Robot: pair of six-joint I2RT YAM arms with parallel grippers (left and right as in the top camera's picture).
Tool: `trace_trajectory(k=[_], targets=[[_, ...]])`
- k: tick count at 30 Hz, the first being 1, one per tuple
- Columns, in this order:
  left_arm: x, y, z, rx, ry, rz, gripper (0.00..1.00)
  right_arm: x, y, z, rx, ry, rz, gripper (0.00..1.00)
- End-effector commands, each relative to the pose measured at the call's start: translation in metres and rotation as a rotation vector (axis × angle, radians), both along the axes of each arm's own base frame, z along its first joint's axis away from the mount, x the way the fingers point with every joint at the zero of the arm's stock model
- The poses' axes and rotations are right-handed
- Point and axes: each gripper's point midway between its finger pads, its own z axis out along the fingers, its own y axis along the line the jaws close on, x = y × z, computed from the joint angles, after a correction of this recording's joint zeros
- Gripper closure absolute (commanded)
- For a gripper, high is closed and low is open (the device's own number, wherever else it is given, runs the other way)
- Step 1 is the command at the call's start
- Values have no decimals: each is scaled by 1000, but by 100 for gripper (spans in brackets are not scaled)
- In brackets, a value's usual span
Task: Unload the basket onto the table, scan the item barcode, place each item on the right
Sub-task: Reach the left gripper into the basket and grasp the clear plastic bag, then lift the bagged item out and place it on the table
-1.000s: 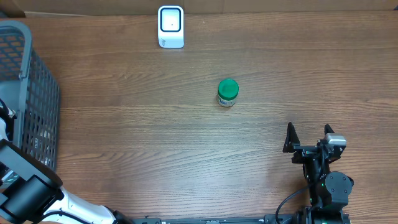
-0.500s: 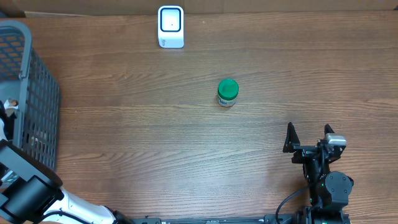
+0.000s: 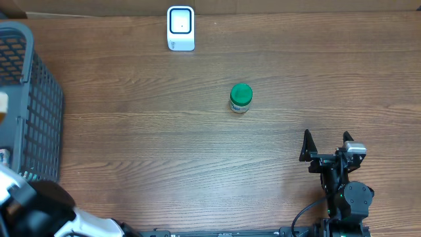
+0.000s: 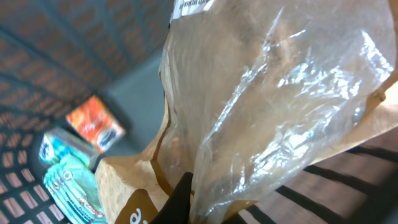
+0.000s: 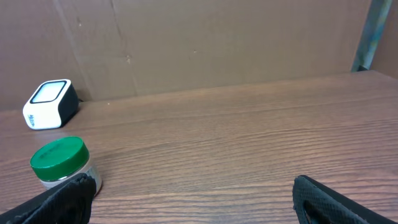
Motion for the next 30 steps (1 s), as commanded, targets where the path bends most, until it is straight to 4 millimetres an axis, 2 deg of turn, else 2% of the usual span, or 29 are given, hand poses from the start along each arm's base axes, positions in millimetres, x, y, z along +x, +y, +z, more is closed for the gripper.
trace_trajectory(k=[1,4,6,8,10,13,16,20,21,27,30], targets=[[-7,-50,85,129,-165,-105,96,0,-1,-3,0,2,-6,0],[-11,-91,112,173,-215,-192,96,0,-1,-3,0,2,-6,0],[-10,-125,122,188,-225,-282,96,0,-1,-3,0,2,-6,0],[-9,-159,121,175,-211,-383,96,0,-1,-3,0,2,-6,0],[-7,-195,110,132,-169,-483,96,0,-1,-3,0,2,-6,0],[-7,-238,81,65,-55,-592,96,0,-1,-3,0,2,-6,0],[-9,-265,43,18,78,-622,95,0,-1,-3,0,2,-6,0],[-7,-299,-16,-56,211,-670,95,0,-1,-3,0,2,-6,0],[-6,-311,-40,-81,252,-683,96,0,-1,-3,0,2,-6,0],[-8,-345,-119,-133,336,-704,96,0,-1,-3,0,2,-6,0],[-12,-352,-145,-152,358,-686,96,0,-1,-3,0,2,-6,0]])
